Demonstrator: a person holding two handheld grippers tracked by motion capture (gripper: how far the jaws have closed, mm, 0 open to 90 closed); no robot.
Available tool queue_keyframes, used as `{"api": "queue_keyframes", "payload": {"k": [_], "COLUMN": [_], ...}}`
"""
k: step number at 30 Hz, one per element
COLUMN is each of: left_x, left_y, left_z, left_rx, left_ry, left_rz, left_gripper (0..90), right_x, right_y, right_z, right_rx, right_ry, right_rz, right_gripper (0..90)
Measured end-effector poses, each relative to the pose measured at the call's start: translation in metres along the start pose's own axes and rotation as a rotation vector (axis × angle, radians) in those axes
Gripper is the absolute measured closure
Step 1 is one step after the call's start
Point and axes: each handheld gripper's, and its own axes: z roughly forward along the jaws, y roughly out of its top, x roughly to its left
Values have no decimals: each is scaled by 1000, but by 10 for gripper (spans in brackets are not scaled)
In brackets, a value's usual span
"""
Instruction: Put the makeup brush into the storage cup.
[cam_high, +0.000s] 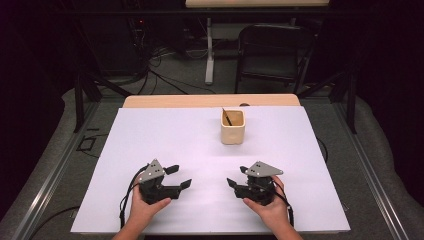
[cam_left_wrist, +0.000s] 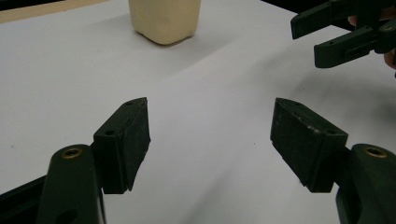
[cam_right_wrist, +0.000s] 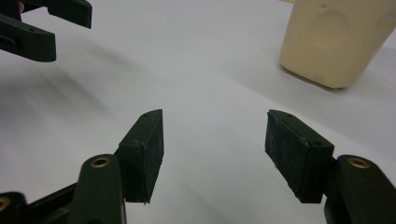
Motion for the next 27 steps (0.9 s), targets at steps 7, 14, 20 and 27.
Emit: {"api": "queue_keyframes", "payload": {"k": [7, 14, 20, 27], "left_x": [0, 0, 0, 1], "left_y": [0, 0, 0, 0], "left_z": [0, -1, -1, -1], "left_rx": [-4, -4, -3, -2], "left_ry": [0, -1, 0, 2], "left_rz": [2, -1, 2, 1], "left_gripper": [286, 286, 286, 286], "right_x": [1, 2, 4, 4], "right_y": [-5, -7, -7, -7], "right_z": [2, 2, 3, 2], "right_rx": [-1, -4, -4, -7], "right_ry": [7, 9, 11, 10], "right_rz": [3, -6, -9, -7], "right_gripper": [372, 371, 372, 372]}}
